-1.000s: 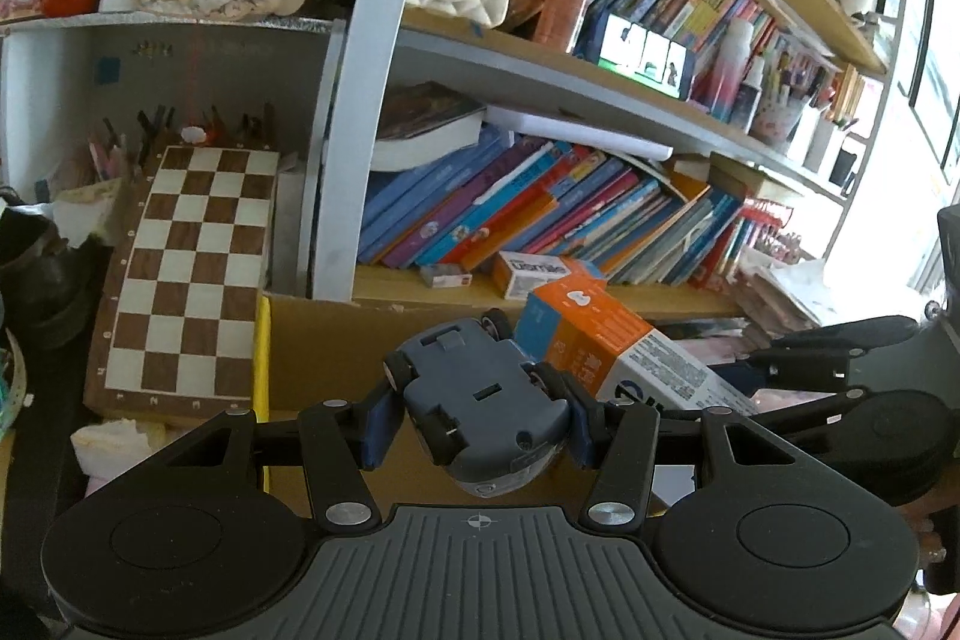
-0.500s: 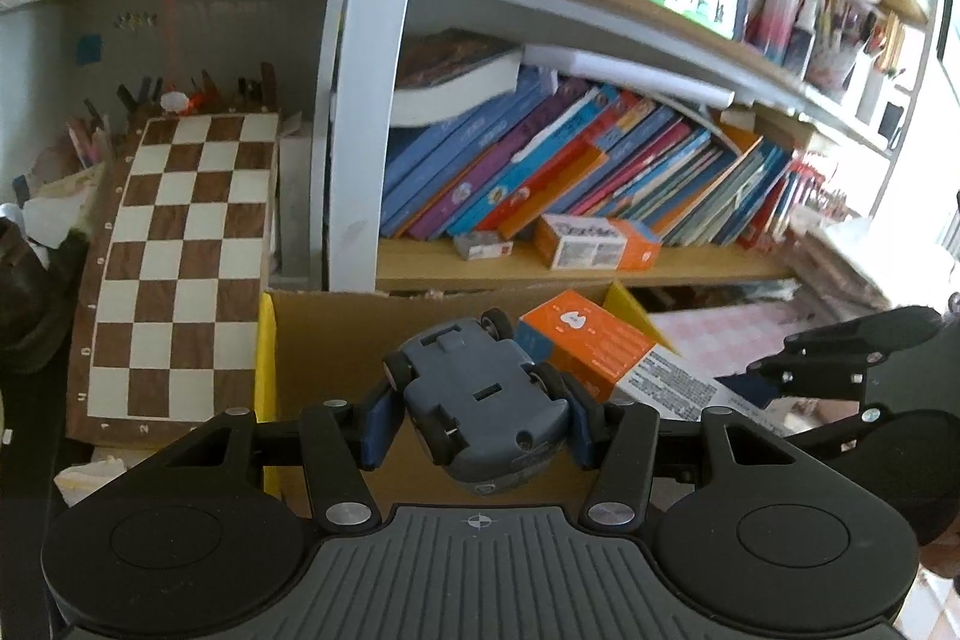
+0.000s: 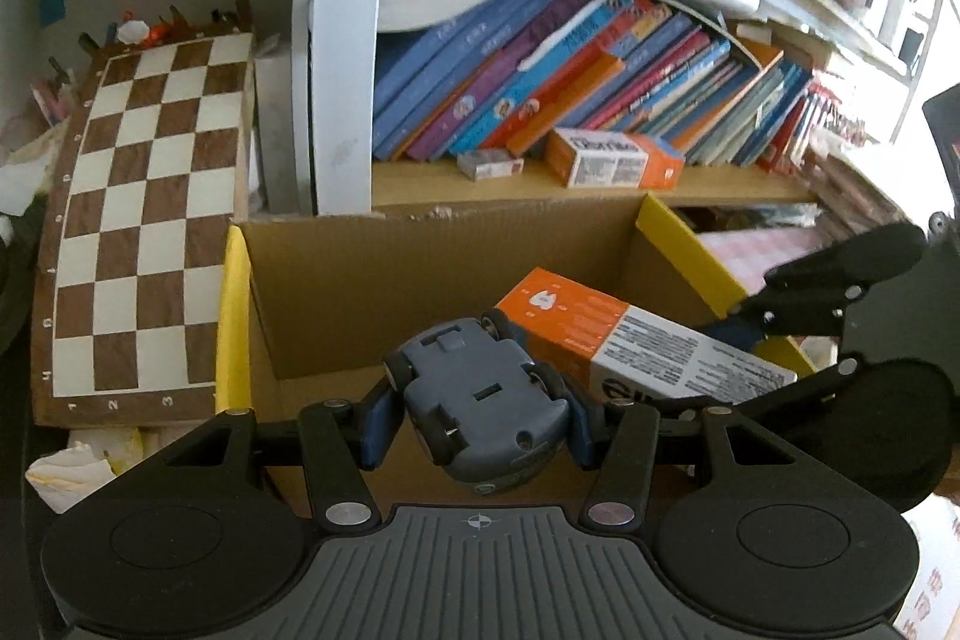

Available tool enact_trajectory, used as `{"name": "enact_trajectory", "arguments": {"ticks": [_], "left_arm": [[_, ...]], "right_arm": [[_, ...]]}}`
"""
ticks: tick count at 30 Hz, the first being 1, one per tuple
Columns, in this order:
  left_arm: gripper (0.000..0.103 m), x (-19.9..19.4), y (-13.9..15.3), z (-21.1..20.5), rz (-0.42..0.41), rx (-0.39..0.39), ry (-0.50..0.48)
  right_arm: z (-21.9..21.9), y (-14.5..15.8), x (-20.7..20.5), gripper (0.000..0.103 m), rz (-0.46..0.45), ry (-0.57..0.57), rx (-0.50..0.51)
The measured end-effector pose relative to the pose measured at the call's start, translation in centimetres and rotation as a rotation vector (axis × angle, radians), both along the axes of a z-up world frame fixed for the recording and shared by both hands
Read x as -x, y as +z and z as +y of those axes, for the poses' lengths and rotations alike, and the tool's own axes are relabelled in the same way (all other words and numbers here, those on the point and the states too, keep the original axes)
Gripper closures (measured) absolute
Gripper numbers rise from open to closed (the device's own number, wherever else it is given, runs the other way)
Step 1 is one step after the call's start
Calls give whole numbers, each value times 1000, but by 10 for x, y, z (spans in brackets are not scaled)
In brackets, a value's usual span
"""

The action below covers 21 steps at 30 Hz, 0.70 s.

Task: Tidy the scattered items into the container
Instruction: 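Lower both held items into the yellow box and open both tools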

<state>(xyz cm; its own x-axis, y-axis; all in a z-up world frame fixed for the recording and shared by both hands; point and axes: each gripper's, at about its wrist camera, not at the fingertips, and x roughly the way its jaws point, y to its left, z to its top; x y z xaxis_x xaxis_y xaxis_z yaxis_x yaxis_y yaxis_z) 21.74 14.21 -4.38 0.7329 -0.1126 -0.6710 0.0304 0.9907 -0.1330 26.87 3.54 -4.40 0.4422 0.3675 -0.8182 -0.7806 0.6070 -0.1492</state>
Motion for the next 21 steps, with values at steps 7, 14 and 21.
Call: {"name": "enact_trajectory", "arguments": {"ticks": [7, 14, 21], "left_arm": [[50, -5, -1, -5, 33, -44, -2], [50, -8, -3, -6, 50, -50, -1], [49, -9, -3, -6, 55, -54, -3]], "right_arm": [[10, -6, -3, 66, -10, 25, 35], [14, -7, -4, 66, -23, 40, 49], [13, -8, -6, 66, -20, 44, 52]]}}
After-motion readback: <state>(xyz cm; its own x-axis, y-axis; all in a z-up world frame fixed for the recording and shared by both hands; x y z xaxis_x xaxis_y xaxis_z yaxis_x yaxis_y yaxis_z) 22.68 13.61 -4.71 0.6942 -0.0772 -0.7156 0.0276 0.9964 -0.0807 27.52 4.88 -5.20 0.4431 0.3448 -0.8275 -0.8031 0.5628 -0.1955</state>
